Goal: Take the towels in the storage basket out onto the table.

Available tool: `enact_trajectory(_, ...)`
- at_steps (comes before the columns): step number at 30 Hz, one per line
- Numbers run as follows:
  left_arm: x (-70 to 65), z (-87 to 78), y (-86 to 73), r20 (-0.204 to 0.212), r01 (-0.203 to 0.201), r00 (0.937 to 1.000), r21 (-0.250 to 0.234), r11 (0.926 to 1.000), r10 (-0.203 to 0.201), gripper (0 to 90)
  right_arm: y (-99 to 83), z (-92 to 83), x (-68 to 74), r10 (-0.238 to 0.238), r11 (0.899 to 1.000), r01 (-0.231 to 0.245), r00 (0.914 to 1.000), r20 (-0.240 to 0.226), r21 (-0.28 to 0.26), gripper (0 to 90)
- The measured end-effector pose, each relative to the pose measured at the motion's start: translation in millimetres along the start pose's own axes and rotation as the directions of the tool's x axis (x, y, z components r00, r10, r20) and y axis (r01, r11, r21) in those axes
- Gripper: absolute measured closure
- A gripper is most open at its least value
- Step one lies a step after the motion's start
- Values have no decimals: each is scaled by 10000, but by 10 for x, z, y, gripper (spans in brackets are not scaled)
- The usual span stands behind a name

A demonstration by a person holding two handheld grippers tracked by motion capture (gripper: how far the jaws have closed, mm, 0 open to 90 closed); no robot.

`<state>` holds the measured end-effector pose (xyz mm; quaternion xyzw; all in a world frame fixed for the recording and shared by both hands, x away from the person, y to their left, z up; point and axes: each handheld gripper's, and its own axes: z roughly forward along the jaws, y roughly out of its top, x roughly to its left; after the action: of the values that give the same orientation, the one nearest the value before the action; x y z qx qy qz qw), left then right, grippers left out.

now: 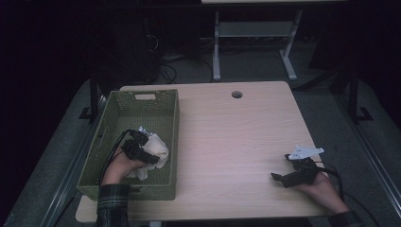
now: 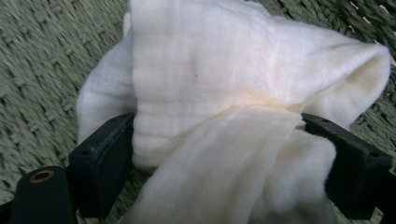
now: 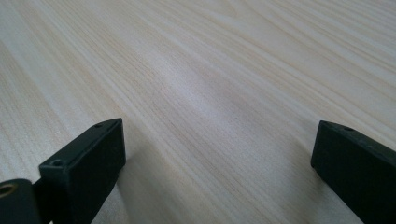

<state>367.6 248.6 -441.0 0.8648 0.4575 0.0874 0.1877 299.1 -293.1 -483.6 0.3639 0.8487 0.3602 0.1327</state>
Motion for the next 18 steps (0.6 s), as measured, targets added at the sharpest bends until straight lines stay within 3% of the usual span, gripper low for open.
enact_trajectory(4,13,-1,-2,177,109,9998,196,9997,-112,142,0,0,0,1,10000,-1,10000,1,-2,28)
enact_trajectory(7,-9,-27,6,139,-32,9999,175,9998,29,207,0,0,0,-2,10000,2,10000,0,-2,28)
enact_trajectory(11,-61,-72,24,624,-464,9970,253,9986,447,449,0,0,0,0,10000,0,10000,-2,-3,28)
enact_trajectory(14,-100,-112,44,639,-823,9947,303,9961,802,618,0,0,-1,0,10000,0,10000,1,2,28)
enact_trajectory(18,-83,-155,56,735,-607,9955,186,9980,592,682,2,1,2,-38,10000,39,10000,-23,26,28)
